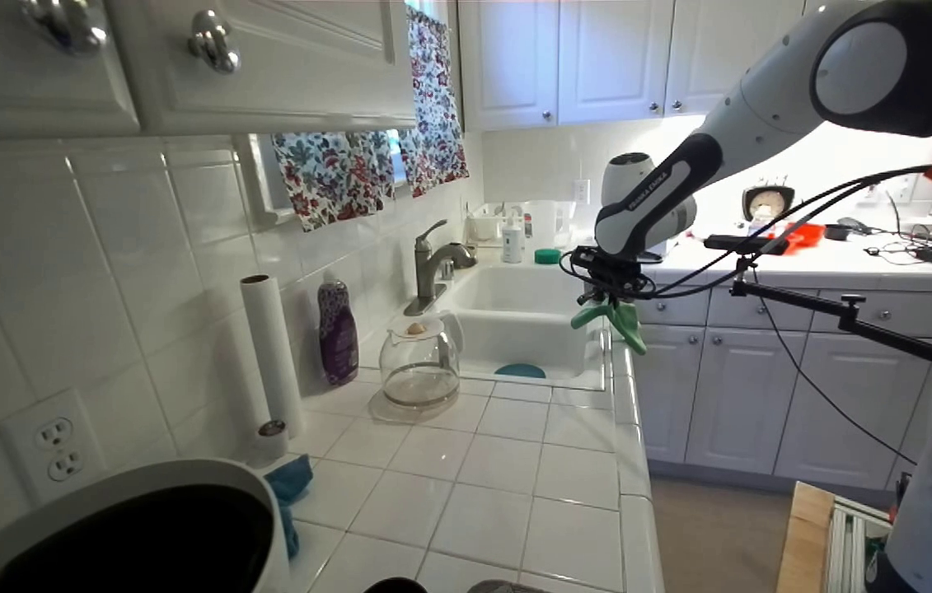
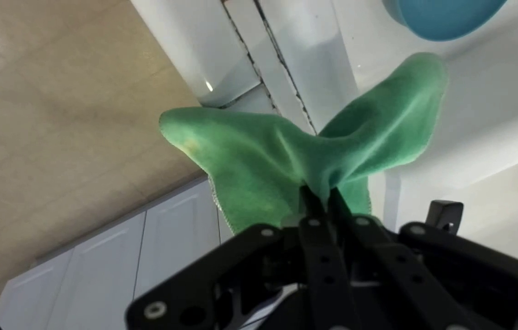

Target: Use the green towel to wipe the coffee maker.

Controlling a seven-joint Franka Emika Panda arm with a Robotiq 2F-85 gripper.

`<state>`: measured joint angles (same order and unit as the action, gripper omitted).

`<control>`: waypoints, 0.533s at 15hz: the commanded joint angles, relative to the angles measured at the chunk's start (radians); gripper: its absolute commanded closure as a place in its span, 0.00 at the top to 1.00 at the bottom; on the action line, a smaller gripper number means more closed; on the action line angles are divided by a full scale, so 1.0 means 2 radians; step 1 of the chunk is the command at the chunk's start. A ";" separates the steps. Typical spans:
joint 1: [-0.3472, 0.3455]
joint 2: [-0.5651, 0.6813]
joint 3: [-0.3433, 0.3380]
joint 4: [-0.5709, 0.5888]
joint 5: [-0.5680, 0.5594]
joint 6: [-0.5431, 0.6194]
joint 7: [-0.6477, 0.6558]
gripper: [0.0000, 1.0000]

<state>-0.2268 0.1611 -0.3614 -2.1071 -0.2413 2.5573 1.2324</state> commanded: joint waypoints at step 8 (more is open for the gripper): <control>0.006 0.055 0.002 0.043 0.013 -0.032 0.002 0.01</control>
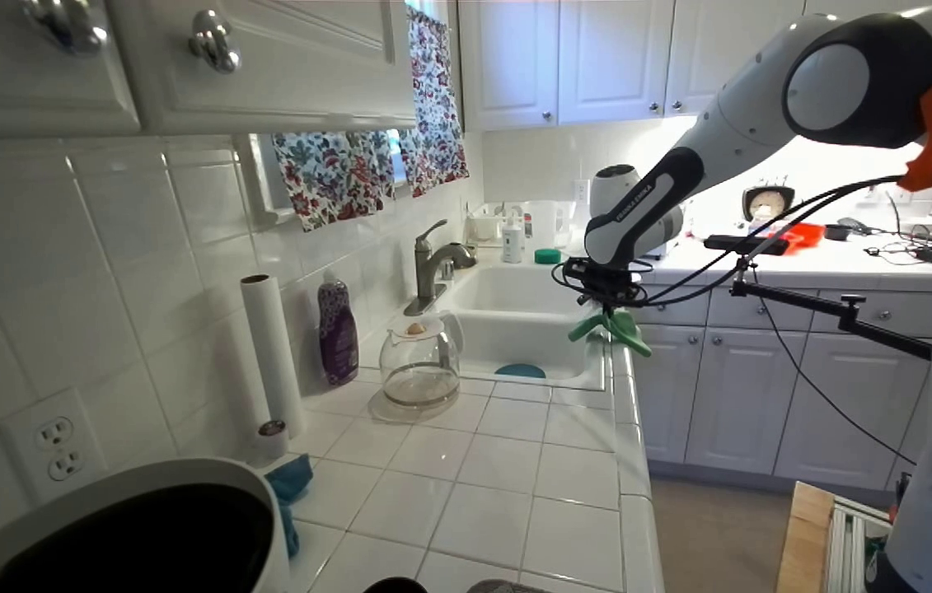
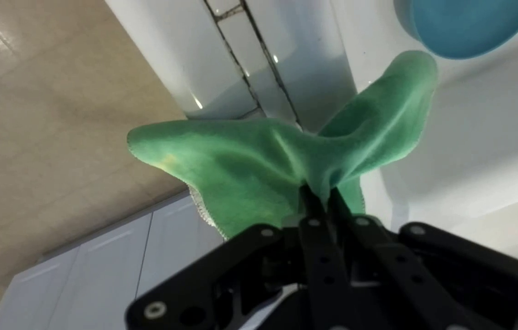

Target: Use the green towel to wipe the coffee maker.

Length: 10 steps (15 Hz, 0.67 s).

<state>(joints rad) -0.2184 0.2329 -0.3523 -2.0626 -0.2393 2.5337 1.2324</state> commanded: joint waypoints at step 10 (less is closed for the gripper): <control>0.006 0.042 0.003 0.045 0.017 -0.070 -0.004 0.01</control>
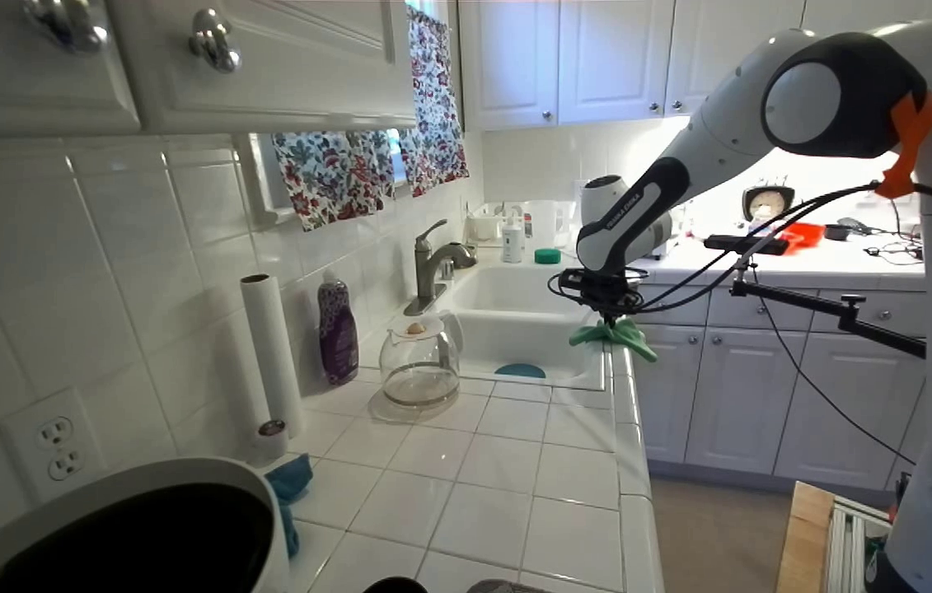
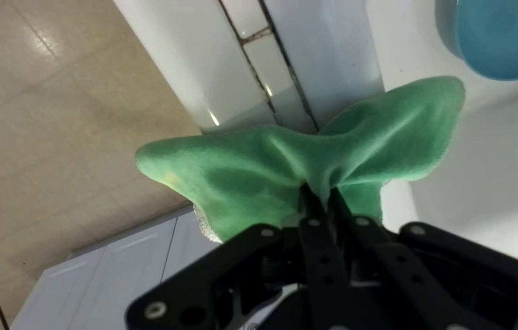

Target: Use the green towel to wipe the coffee maker.

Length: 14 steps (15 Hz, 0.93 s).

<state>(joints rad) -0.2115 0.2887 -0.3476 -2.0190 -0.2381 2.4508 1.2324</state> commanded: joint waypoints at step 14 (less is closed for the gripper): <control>-0.002 0.009 0.004 0.042 0.049 -0.071 -0.012 0.72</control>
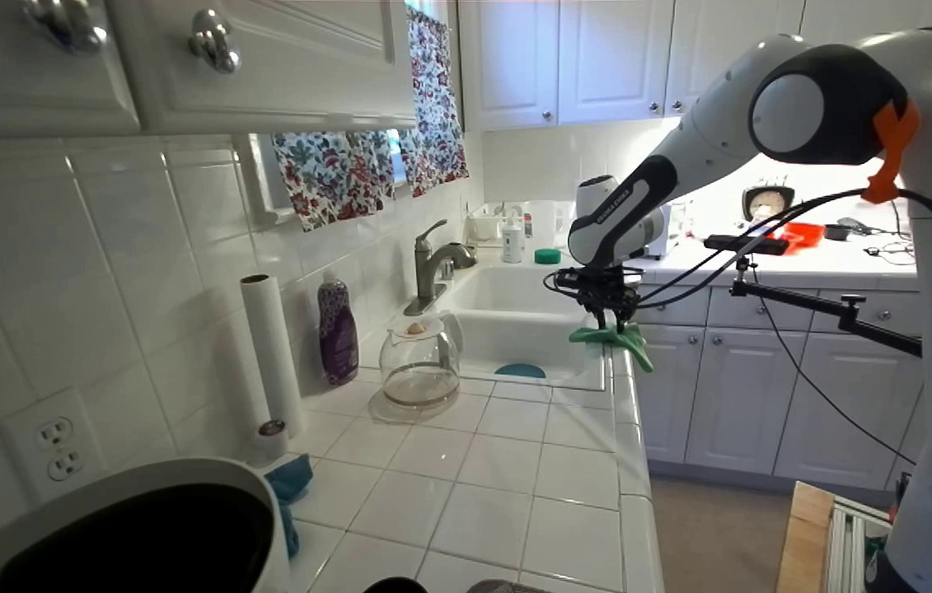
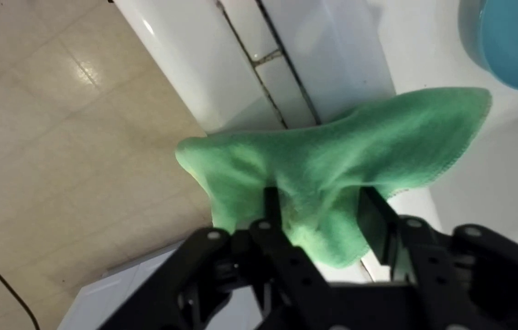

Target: Use the green towel to wipe the coffee maker.

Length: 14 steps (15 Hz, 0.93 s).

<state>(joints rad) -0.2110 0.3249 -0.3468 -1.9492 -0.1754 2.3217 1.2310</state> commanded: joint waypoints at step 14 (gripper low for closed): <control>-0.004 -0.061 0.006 0.005 0.014 -0.002 -0.046 1.00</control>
<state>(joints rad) -0.2120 0.2019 -0.3405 -1.9445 -0.1486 2.3219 1.1417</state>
